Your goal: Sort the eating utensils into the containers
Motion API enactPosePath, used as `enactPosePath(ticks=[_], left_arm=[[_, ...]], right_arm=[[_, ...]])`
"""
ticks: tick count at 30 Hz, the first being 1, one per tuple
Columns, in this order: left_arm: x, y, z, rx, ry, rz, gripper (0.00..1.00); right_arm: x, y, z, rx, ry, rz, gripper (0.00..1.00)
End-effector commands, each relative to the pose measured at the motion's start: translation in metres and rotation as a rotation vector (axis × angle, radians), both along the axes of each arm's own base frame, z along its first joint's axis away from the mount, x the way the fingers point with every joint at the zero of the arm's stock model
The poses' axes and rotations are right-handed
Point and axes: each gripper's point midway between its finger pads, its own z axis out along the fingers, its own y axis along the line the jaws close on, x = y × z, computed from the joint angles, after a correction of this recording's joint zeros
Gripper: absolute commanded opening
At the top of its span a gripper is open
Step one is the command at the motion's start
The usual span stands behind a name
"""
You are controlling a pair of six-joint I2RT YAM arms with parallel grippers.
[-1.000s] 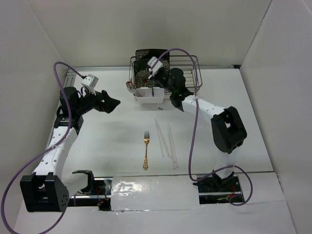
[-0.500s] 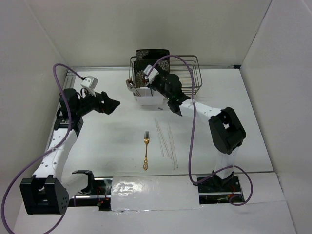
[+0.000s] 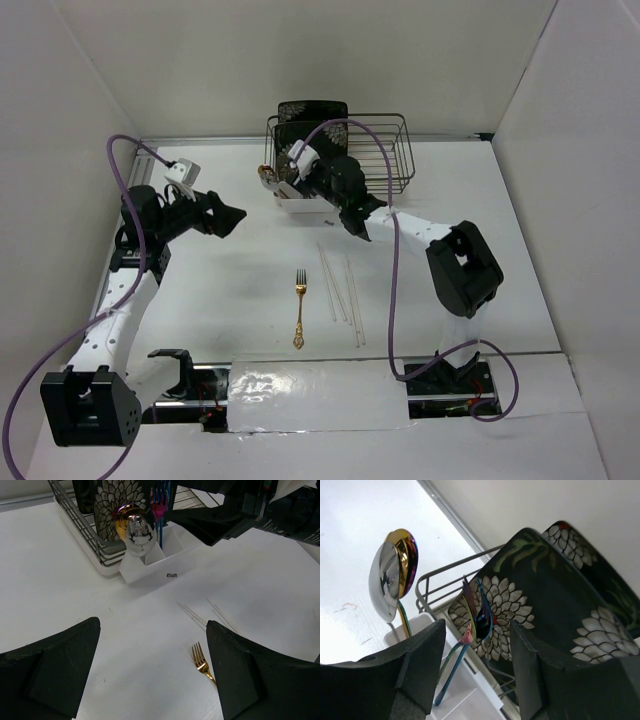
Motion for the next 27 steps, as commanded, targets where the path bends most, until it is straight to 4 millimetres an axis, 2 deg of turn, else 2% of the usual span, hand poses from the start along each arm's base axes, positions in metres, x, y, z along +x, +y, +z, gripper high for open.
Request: enactPosePath(ticks=[1,3,5,6,9,12,13,14,15,16,17,19,20,22,23,24,25,27], left_arm=[[-0.001,-0.001,0.017,0.008,-0.087,-0.007,1.00],[-0.001,-0.002,0.018,0.007,-0.091,-0.013,1.00],[-0.001,-0.002,0.020,0.002,-0.095,-0.012,1.00],[-0.001,-0.002,0.021,0.002,-0.096,-0.007,1.00],[0.000,-0.001,0.023,-0.001,-0.098,0.003,1.00],[0.002,0.000,0.024,-0.007,-0.093,0.011,1.00],[0.002,0.001,0.023,-0.010,-0.087,0.017,1.00],[0.001,0.000,0.025,-0.021,-0.085,0.017,1.00],[0.001,0.000,0.025,-0.020,-0.086,0.020,1.00],[0.002,0.002,0.025,-0.022,-0.082,0.034,0.99],[0.002,0.003,0.024,-0.032,-0.065,0.044,1.00],[0.004,0.007,0.020,-0.049,-0.038,0.083,1.00],[0.003,0.009,0.018,-0.054,-0.021,0.103,1.00],[0.006,0.015,0.013,-0.070,0.012,0.154,1.00],[0.004,0.015,0.012,-0.074,0.024,0.161,1.00],[0.004,0.016,0.008,-0.086,0.044,0.175,1.00],[0.005,0.018,0.007,-0.089,0.052,0.193,1.00],[0.002,0.017,-0.005,-0.109,0.100,0.205,1.00]], right_arm=[[-0.011,0.000,0.039,0.039,-0.011,-0.002,0.62],[-0.015,-0.001,0.044,0.033,0.033,-0.002,0.65],[-0.017,0.001,0.062,0.072,0.067,-0.002,0.66],[-0.019,-0.001,0.071,0.087,0.085,-0.004,0.70],[-0.037,0.000,0.089,0.123,0.188,0.024,0.71],[-0.059,-0.004,0.095,0.182,0.282,0.031,0.75],[-0.064,-0.010,0.085,0.175,0.318,0.011,0.75],[-0.074,-0.014,0.093,0.227,0.358,0.000,0.76],[-0.081,-0.018,0.091,0.234,0.378,-0.004,0.76],[-0.084,-0.025,0.086,0.252,0.415,-0.036,0.77],[-0.098,-0.030,0.074,0.278,0.489,-0.059,0.77],[-0.116,-0.041,0.066,0.315,0.568,-0.079,0.77],[-0.125,-0.046,0.040,0.350,0.672,-0.125,0.77],[-0.145,-0.051,0.025,0.384,0.750,-0.149,0.76],[-0.160,-0.052,-0.004,0.404,0.850,-0.179,0.76],[-0.169,-0.052,-0.018,0.402,0.889,-0.188,0.76],[-0.177,-0.052,-0.022,0.426,0.912,-0.187,0.76],[-0.201,-0.046,-0.060,0.400,0.978,-0.194,0.76]])
